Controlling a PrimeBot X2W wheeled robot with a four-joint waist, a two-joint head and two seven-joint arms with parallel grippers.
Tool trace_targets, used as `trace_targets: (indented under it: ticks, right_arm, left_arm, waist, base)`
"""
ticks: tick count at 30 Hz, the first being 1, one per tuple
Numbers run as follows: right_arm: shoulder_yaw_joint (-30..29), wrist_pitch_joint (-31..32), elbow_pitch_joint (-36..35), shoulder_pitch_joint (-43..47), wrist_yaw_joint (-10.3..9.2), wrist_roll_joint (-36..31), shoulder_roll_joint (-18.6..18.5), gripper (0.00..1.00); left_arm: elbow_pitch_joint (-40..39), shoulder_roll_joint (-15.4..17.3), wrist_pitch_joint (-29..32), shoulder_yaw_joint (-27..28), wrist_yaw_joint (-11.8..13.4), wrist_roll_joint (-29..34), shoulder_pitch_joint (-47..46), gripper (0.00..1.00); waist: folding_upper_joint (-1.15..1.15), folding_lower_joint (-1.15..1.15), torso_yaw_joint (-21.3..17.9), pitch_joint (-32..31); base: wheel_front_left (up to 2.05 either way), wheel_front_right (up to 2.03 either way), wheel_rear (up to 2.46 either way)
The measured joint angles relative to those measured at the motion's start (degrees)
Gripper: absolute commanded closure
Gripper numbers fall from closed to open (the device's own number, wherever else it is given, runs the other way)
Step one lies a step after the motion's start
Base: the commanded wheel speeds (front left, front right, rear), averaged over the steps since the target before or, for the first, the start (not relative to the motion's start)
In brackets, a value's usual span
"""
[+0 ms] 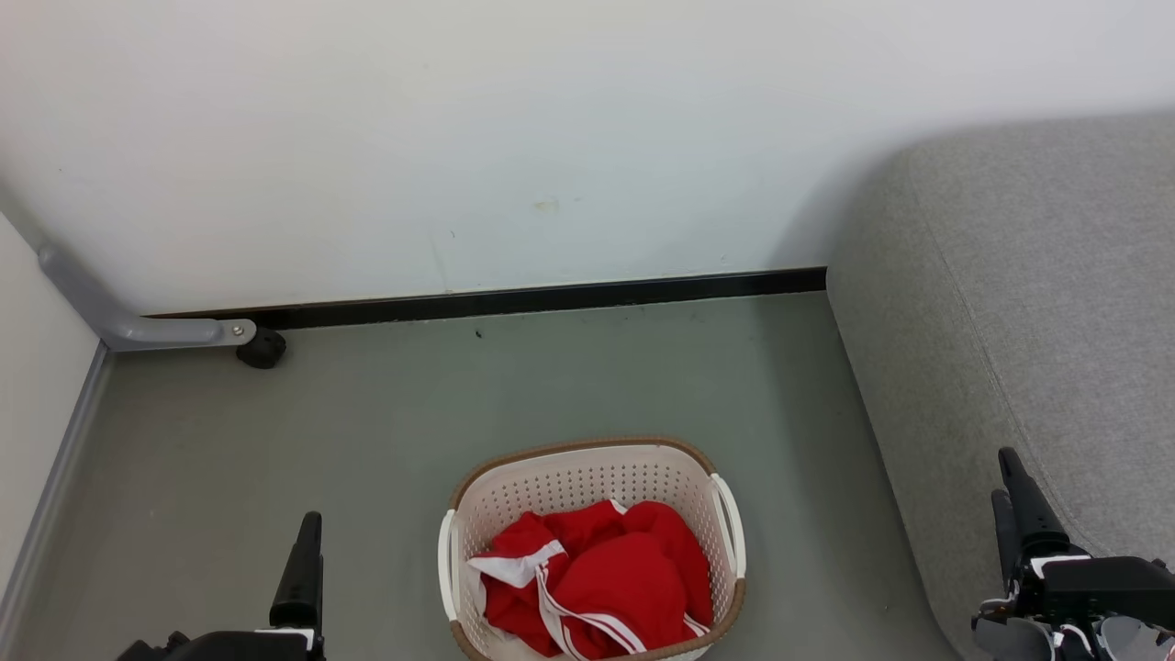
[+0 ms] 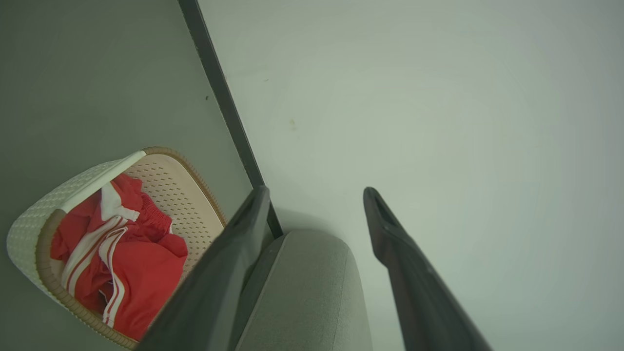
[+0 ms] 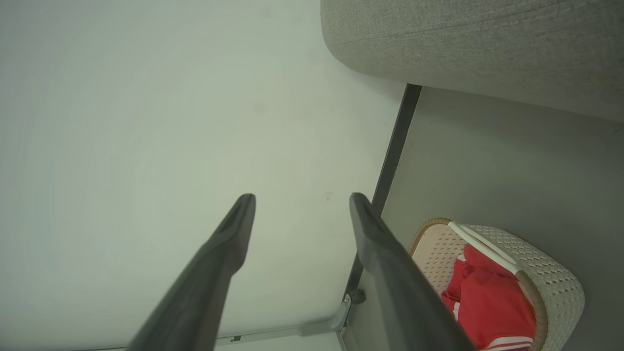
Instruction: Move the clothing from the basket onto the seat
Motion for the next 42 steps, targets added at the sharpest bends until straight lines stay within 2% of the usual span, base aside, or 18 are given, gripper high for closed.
trace_targets:
  ticks: [16, 34, 42]
  right_arm:
    - [6.92, -4.10, 1.78, -2.76, 0.00, -8.88, -3.19, 0.00]
    - [17.96, -8.99, 5.78, -7.44, 0.02, -24.01, -7.77, 0.00]
    - [20.69, -10.48, 8.16, -9.31, 0.08, -29.32, -8.91, 0.00]
  left_arm:
    - [2.82, 1.53, -3.05, -3.32, 0.00, 10.04, -2.13, 0.00]
    - [4.17, 3.05, -7.00, -8.02, 1.45, 28.75, -3.39, 0.00]
    - [4.28, 3.66, -8.38, -9.68, 2.04, 36.09, -3.65, 0.00]
  waist:
    - [0.00, 0.00, -0.16, -0.03]
    - [0.00, 0.00, -0.05, -0.03]
    - [0.00, 0.00, 0.01, 0.00]
  base:
    - [0.00, 0.00, 0.00]
    - [0.00, 0.00, 0.00]
    - [0.00, 0.00, 0.00]
